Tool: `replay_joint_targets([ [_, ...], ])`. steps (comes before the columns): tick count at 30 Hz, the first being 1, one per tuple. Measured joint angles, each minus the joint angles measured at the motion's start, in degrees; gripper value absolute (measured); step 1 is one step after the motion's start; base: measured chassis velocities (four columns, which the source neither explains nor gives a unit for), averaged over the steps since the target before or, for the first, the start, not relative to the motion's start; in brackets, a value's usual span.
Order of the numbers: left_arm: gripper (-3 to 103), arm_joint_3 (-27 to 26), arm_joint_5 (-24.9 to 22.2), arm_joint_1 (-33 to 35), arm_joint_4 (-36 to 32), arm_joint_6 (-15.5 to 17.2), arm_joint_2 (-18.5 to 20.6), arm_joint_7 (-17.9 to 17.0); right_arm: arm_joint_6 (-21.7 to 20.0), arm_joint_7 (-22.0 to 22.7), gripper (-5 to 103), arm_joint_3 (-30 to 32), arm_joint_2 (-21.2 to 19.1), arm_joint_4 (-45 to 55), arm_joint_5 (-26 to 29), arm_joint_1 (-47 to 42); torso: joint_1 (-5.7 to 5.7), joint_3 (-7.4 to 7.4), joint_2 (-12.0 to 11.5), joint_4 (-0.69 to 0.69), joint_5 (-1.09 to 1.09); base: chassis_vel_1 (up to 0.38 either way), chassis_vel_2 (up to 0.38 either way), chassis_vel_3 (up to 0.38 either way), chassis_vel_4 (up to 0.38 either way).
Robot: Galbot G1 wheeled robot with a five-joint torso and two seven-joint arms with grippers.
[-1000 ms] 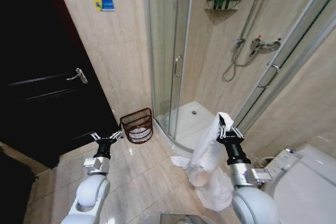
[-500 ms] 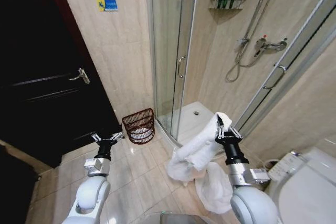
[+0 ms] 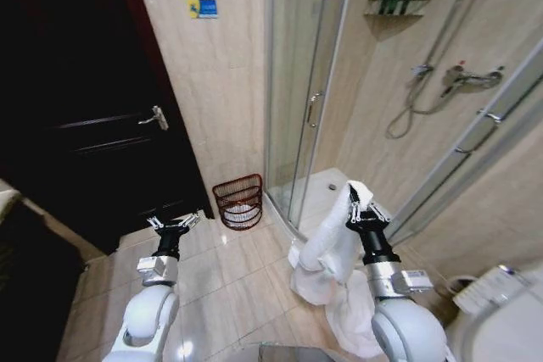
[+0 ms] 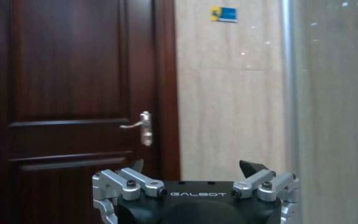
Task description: Discard the used towel into the hamper.
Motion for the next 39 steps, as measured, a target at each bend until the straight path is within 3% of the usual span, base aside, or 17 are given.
replay_joint_targets([
  [11, 100, -0.3, 0.6, 0.6, -0.5, -0.9, -0.5, 0.0, -0.6, 0.5, 4, -0.6, -0.3, -0.3, 0.2, 0.7, 0.0, 0.0, 0.0, 0.02, -0.02, 0.097, 0.102, 0.1, 0.089],
  [17, 100, -0.1, 1.1, 0.9, -0.3, -3.3, -0.8, -0.5, -0.5, 0.9, 4, -0.1, -0.4, -1.3, -0.2, 1.7, 0.0, 0.0, 0.0, -0.02, -0.01, 0.004, 0.007, 0.008, 0.002],
  [39, 100, 0.3, 1.6, 2.1, -2.5, -3.1, -1.1, -1.5, 0.0, 0.3, 4, -0.6, -0.9, -3.3, 0.3, 4.0, 0.0, 0.0, 0.0, -0.01, -0.01, -0.002, 0.001, 0.002, -0.002],
])
